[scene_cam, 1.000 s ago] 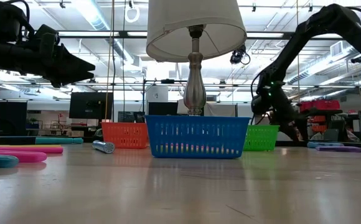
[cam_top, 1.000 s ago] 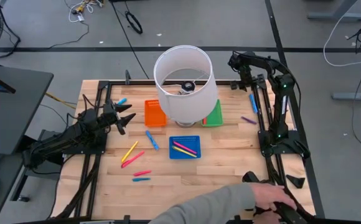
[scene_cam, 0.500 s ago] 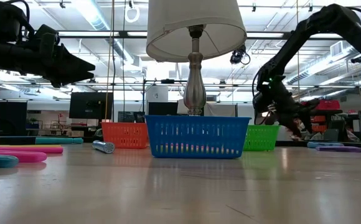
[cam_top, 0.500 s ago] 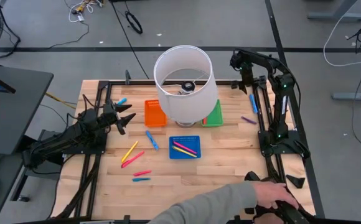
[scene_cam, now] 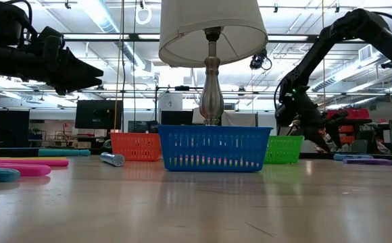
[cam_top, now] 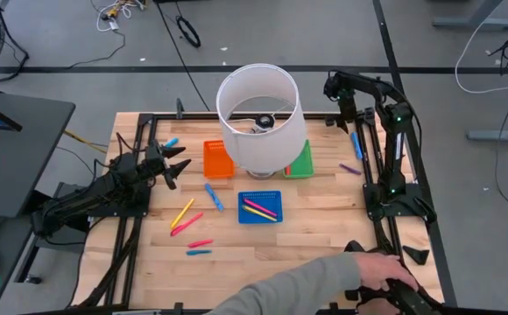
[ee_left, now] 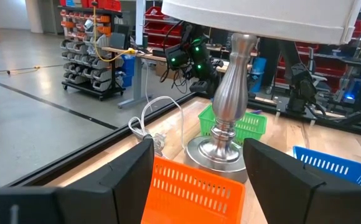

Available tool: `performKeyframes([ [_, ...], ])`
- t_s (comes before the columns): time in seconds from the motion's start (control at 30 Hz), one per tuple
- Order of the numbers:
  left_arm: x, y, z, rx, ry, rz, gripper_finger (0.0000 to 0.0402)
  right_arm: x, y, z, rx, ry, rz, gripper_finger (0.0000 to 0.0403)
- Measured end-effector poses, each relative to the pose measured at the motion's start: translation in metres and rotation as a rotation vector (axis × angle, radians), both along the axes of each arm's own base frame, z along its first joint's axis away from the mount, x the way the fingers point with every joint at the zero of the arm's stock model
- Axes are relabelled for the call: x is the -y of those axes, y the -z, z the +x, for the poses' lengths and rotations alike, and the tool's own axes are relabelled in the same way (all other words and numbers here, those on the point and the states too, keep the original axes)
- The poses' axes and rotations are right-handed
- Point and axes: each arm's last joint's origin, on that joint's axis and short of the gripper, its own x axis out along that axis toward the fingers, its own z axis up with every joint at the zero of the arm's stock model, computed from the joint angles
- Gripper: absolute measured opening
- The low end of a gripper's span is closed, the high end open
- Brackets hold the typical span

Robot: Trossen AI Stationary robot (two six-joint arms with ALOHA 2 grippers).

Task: Pick & Place Markers
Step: Put the top right blue large highlighter pen into the green bin

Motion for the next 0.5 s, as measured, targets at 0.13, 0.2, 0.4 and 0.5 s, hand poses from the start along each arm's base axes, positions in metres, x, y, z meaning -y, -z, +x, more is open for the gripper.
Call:
performKeyframes([
  [0.13, 0.0, 0.0001, 0.0, 0.0, 0.001, 0.0, 0.0252, -0.0014, 0.0013, 0.0031, 0.05, -0.004, 0.021, 0.0183],
  [0.2, 0.0, 0.0002, 0.0, -0.001, 0.0, 0.0, 0.0252, -0.0022, 0.0013, 0.005, 0.062, -0.019, 0.029, 0.0203],
  [0.4, 0.0, 0.0, 0.0, 0.0, 0.0, 0.0, 0.0252, -0.0003, 0.0013, 0.0055, 0.032, 0.021, -0.014, 0.0252],
  [0.5, 0.0, 0.0001, 0.0, 0.0, 0.0, 0.0, 0.0252, -0.0005, 0.0012, 0.0057, 0.028, 0.022, -0.016, 0.0255],
])
